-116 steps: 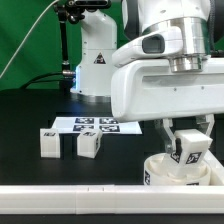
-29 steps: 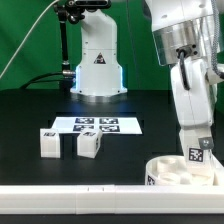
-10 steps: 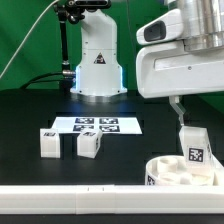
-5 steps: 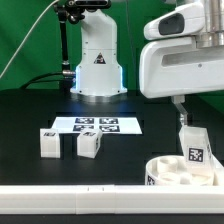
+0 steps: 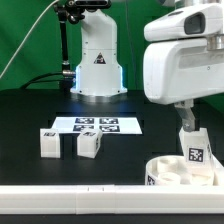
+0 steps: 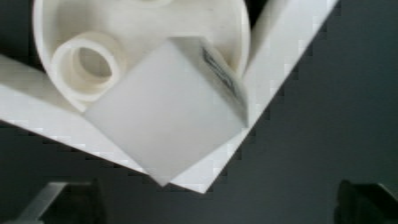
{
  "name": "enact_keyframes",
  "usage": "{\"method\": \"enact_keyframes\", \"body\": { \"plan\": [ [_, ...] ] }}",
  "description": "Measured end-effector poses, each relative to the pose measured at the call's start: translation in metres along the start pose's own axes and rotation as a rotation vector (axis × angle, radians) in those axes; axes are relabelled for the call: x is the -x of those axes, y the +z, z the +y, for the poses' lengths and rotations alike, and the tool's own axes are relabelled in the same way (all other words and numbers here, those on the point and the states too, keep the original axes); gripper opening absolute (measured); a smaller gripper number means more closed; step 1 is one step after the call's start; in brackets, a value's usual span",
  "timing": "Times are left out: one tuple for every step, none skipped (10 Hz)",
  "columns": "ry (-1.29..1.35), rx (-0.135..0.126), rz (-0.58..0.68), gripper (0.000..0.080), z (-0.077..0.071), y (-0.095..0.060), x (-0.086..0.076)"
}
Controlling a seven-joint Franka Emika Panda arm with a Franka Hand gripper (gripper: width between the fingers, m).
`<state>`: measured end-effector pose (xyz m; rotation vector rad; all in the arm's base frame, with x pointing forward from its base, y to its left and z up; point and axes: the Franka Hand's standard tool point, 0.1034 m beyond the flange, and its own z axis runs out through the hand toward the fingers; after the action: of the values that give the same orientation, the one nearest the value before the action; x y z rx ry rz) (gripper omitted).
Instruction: Assemble stool
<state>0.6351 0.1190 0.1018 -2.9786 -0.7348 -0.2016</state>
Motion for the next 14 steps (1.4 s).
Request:
{"method": "enact_keyframes", "body": {
  "plan": [
    [-0.108,0.006,-0.011,0.0649,0.000,0.004,0.002],
    [-0.174,0.008,-0.018,0.0649,0.001,0.007,0.004],
    [-0.264,0.008,-0.023,0.0649,0.002,0.010,0.006],
    [-0.336,0.009,-0.028,0.0649,0.003,0.011,0.007],
    [-0.411,0.012,-0.035,0.0649,0.004,0.014,0.009],
    [-0.466,0.011,-0.042,0.0649,0.004,0.017,0.011],
    [-0.468,0.010,-0.047,0.0649,0.005,0.020,0.012],
    [-0.471,0.010,-0.051,0.0649,0.005,0.023,0.011],
    [-0.471,0.010,-0.052,0.0649,0.005,0.024,0.012],
    [-0.470,0.010,-0.053,0.0649,0.005,0.024,0.012],
    [-0.469,0.010,-0.053,0.0527,0.005,0.024,0.012],
    [-0.469,0.010,-0.053,0.0391,0.006,0.024,0.012],
    [-0.468,0.010,-0.053,0.0391,0.006,0.024,0.012],
    [-0.452,0.010,-0.052,0.0338,0.006,0.024,0.012]
  ]
}}
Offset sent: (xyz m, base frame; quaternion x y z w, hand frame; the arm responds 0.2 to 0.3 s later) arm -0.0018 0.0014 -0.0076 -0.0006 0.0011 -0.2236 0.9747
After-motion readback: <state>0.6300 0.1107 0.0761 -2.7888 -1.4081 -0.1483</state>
